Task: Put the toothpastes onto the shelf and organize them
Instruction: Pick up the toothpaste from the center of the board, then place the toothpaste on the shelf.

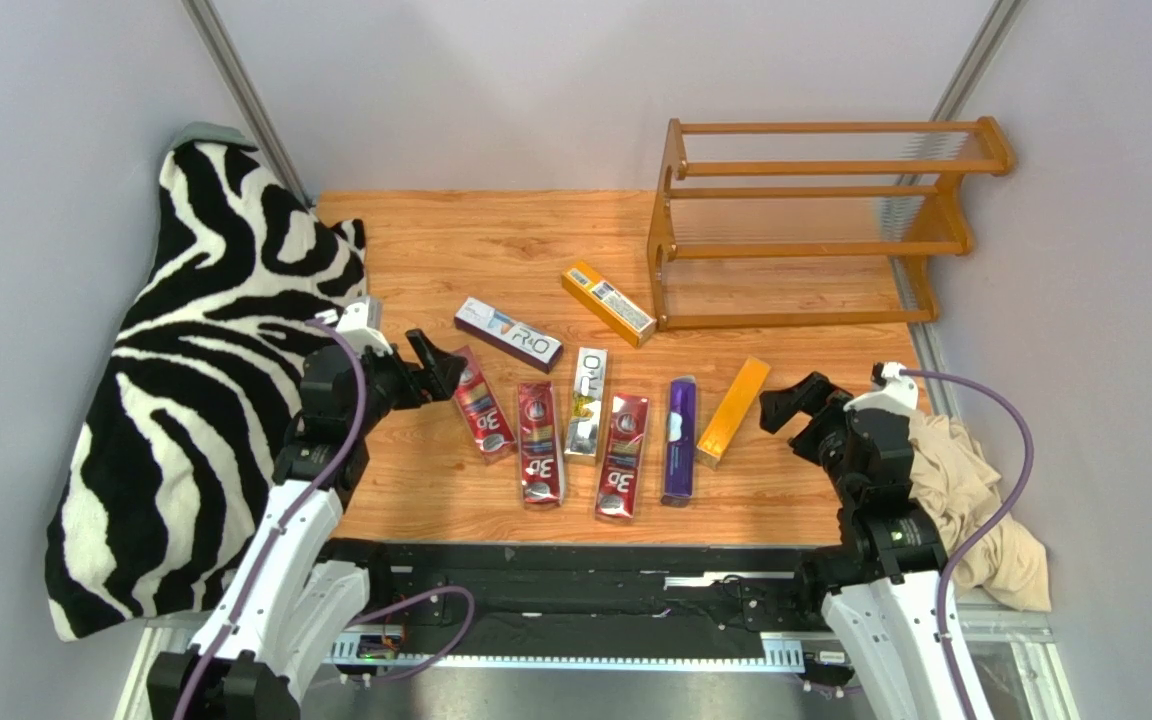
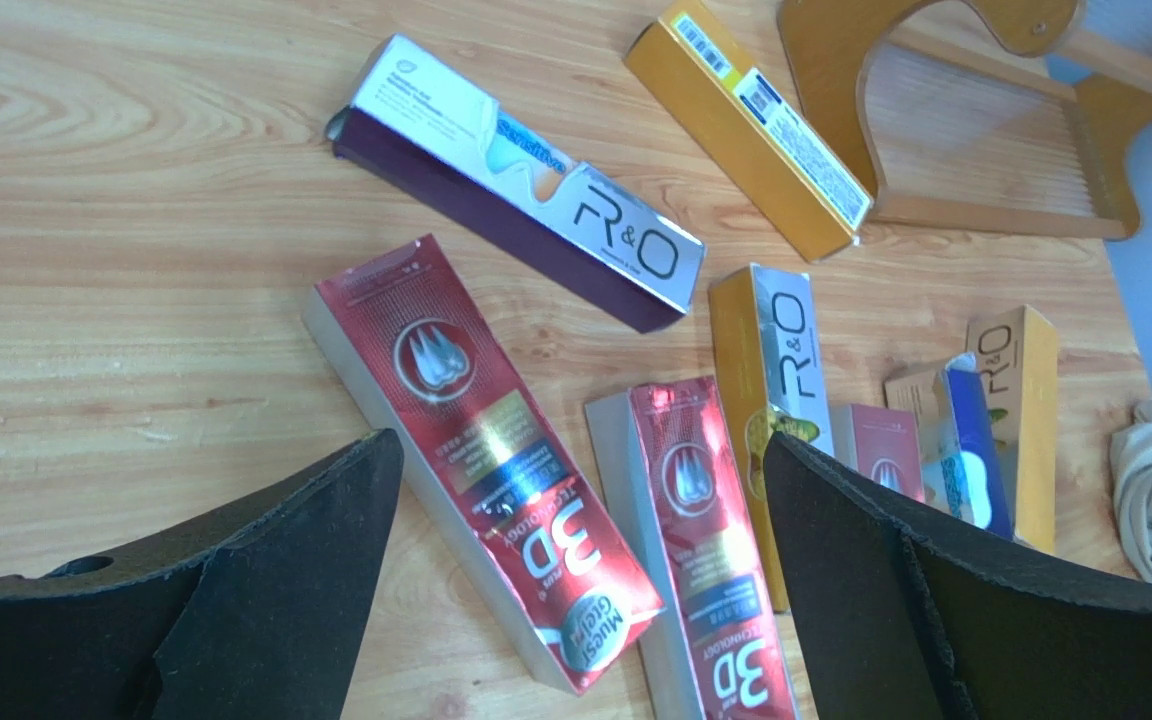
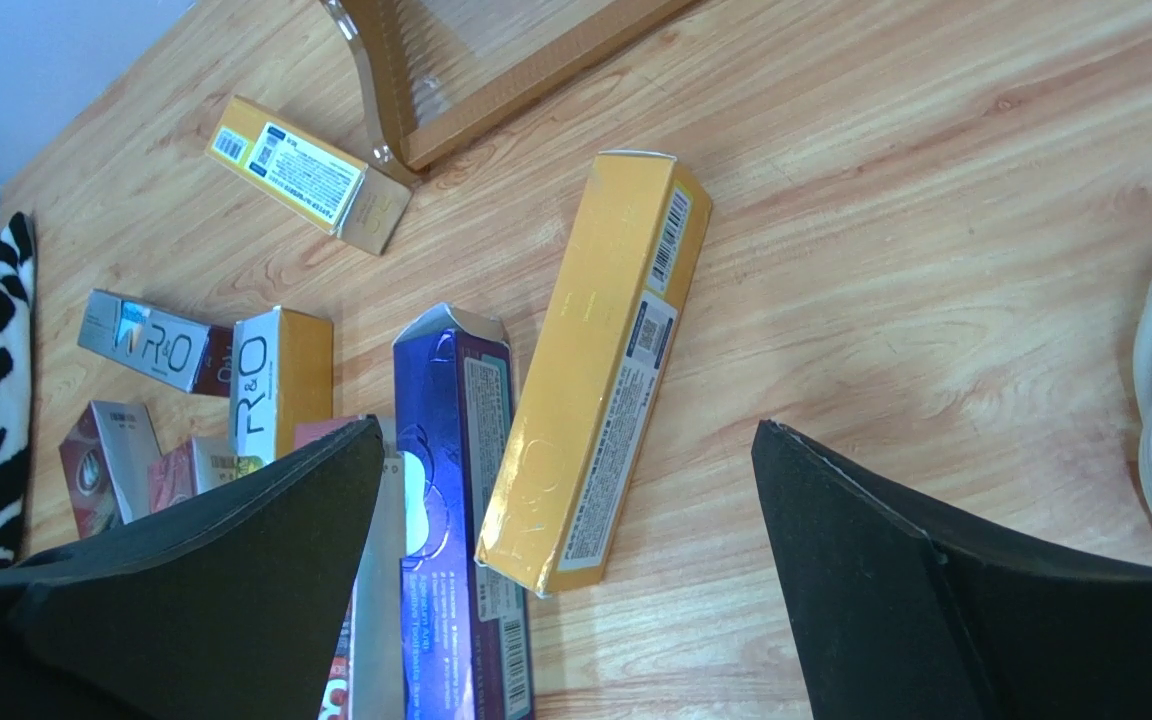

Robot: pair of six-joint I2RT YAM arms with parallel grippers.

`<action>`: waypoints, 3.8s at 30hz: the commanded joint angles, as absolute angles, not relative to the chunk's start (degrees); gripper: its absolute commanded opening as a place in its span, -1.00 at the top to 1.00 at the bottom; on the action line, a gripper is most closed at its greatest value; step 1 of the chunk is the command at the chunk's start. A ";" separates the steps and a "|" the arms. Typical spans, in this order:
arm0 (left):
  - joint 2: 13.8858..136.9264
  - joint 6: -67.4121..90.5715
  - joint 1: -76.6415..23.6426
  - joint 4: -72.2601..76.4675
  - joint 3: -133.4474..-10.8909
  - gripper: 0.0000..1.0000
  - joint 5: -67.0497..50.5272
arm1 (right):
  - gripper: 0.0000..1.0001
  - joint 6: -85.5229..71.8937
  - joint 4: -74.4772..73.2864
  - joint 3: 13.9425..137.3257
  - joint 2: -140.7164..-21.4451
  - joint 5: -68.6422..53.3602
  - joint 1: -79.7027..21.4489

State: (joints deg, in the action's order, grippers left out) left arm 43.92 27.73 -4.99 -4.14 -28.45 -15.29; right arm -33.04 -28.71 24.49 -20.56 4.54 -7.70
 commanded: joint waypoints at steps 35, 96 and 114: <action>54.05 28.83 -12.57 -16.08 -32.61 -0.91 -18.72 | -0.89 -46.67 -23.47 39.99 -77.87 22.76 -26.72; 62.06 44.38 -44.82 31.02 -32.61 -0.12 -42.54 | 0.38 -37.88 2.56 31.82 -39.03 -18.90 -55.99; 59.15 48.95 -44.74 32.26 -36.29 0.18 -34.02 | -0.71 -38.67 -7.99 30.59 -24.27 -1.42 -55.99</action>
